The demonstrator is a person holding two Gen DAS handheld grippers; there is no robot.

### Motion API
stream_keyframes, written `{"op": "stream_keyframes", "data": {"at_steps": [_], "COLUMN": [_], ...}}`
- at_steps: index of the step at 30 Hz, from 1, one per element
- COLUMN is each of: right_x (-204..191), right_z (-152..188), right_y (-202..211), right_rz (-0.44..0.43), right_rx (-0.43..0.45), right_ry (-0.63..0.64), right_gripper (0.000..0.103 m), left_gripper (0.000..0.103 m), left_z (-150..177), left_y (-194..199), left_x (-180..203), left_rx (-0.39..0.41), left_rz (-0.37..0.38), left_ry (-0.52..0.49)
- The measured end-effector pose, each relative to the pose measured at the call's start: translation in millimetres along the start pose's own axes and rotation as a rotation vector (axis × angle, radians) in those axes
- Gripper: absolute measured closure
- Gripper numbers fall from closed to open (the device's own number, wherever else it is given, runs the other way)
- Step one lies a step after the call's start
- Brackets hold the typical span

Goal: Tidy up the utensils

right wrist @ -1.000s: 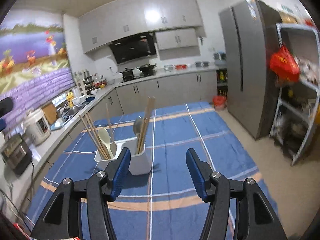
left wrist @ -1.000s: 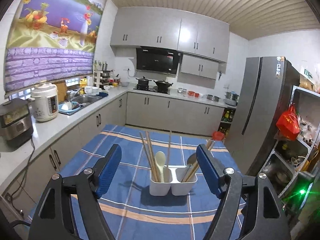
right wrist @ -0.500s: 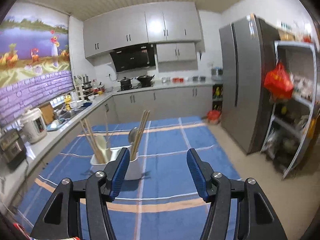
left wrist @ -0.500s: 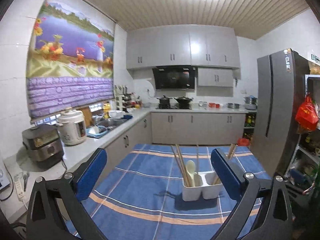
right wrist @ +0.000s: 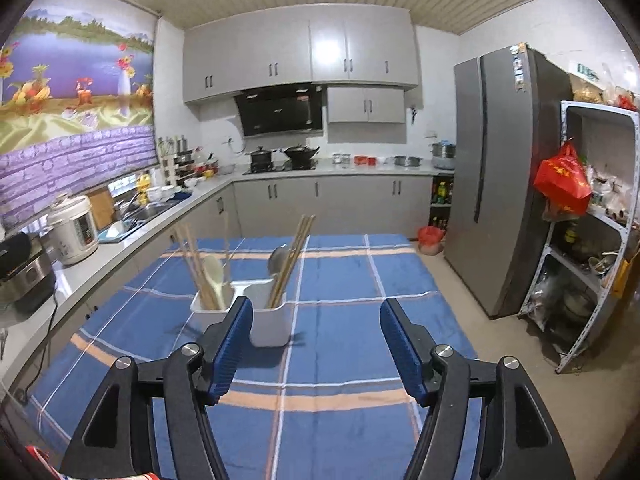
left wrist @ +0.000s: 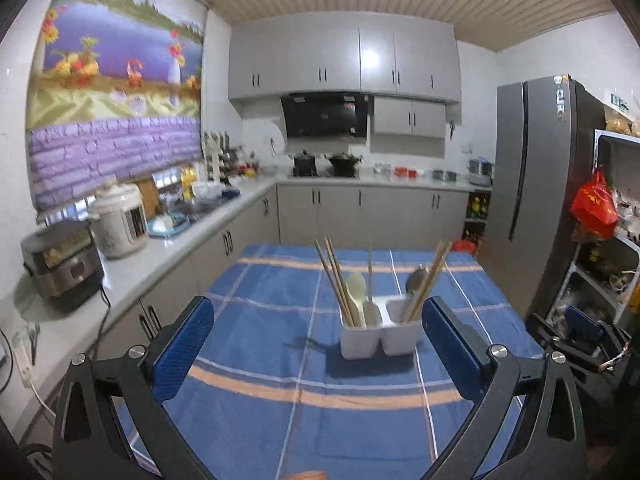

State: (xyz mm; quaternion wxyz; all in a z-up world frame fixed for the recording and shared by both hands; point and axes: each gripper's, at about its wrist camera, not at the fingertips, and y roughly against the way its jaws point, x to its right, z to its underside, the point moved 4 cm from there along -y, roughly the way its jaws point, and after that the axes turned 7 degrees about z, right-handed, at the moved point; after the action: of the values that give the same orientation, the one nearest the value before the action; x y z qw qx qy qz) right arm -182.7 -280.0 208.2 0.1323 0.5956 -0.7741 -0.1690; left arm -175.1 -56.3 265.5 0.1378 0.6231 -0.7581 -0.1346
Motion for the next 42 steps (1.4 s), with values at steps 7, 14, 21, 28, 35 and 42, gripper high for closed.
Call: {"op": "stream_keyframes", "data": {"at_steps": [7, 14, 21, 28, 35, 42], "right_x": [-19, -28, -24, -17, -7, 0], "right_z": [17, 26, 34, 38, 41, 42], "right_y": [-7, -8, -7, -6, -6, -6], "right_rz": [-0.026, -0.036, -0.025, -0.014, -0.007, 0.005], "right_rx": [-0.047, -0.067, -0.084, -0.089, -0.091, -0.088], "right_ry": [0.033, 0.046, 0.028, 0.004, -0.008, -0.018], "right_gripper": [0.032, 0.031, 0.03, 0.03, 0.029, 0.029], "left_gripper": [0.0, 0.0, 0.0, 0.0, 0.0, 0.0], "left_z": [21, 42, 55, 59, 64, 67], "left_y": [-12, -23, -32, -34, -36, -39], "left_x": [-7, -9, -3, 3, 11, 17], "left_rx": [-0.061, -0.154, -0.228, -0.249, -0.268, -0.282], "left_rz": [-0.041, -0.046, -0.043, -0.041, -0.031, -0.022], "left_ry": [0.014, 0.019, 0.02, 0.011, -0.007, -0.015]}}
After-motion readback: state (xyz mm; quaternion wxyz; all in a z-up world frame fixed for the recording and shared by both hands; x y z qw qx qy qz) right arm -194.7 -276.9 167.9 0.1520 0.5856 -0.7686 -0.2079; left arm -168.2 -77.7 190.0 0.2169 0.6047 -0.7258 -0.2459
